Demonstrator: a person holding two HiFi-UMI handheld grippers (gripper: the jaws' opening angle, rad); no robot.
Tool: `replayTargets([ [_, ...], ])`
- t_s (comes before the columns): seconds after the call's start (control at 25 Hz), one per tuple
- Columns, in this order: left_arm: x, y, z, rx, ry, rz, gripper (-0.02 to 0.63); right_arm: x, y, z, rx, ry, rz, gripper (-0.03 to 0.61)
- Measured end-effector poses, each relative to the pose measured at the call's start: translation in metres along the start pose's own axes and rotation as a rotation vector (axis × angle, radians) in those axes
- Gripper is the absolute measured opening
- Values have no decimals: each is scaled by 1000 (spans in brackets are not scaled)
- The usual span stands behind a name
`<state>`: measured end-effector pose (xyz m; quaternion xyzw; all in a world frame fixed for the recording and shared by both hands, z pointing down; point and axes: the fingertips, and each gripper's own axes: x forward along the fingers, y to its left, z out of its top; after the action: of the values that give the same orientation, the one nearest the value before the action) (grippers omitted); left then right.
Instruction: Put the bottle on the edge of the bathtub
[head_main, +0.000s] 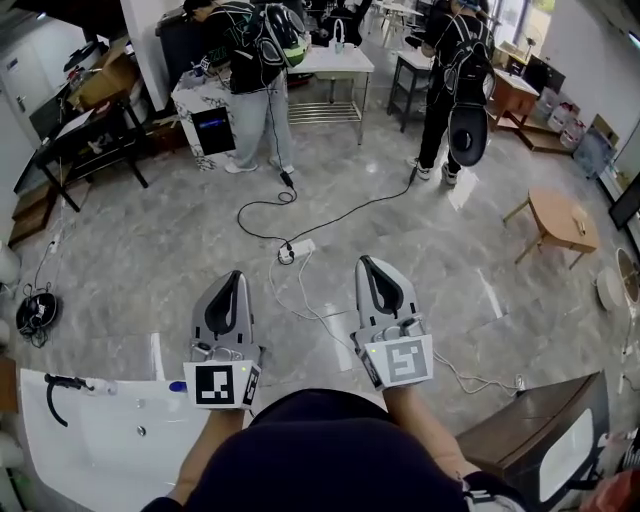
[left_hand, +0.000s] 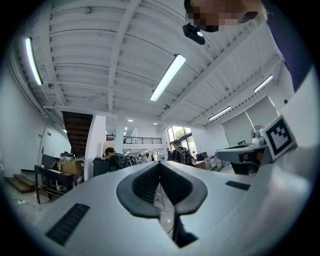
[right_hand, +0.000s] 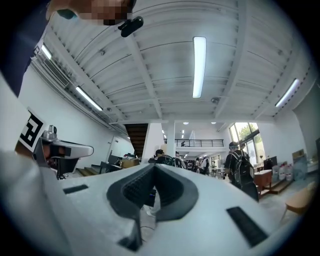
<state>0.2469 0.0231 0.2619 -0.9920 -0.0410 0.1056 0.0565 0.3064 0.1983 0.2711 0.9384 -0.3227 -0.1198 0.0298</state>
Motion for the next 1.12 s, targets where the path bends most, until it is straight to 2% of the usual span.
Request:
replayTargets([
  [0.48, -5, -13, -5, 33, 2, 90, 3, 14, 0, -11, 25, -15, 121, 2],
  [1.12, -6, -11, -7, 82, 26, 146, 3, 20, -12, -21, 76, -33, 148, 0],
])
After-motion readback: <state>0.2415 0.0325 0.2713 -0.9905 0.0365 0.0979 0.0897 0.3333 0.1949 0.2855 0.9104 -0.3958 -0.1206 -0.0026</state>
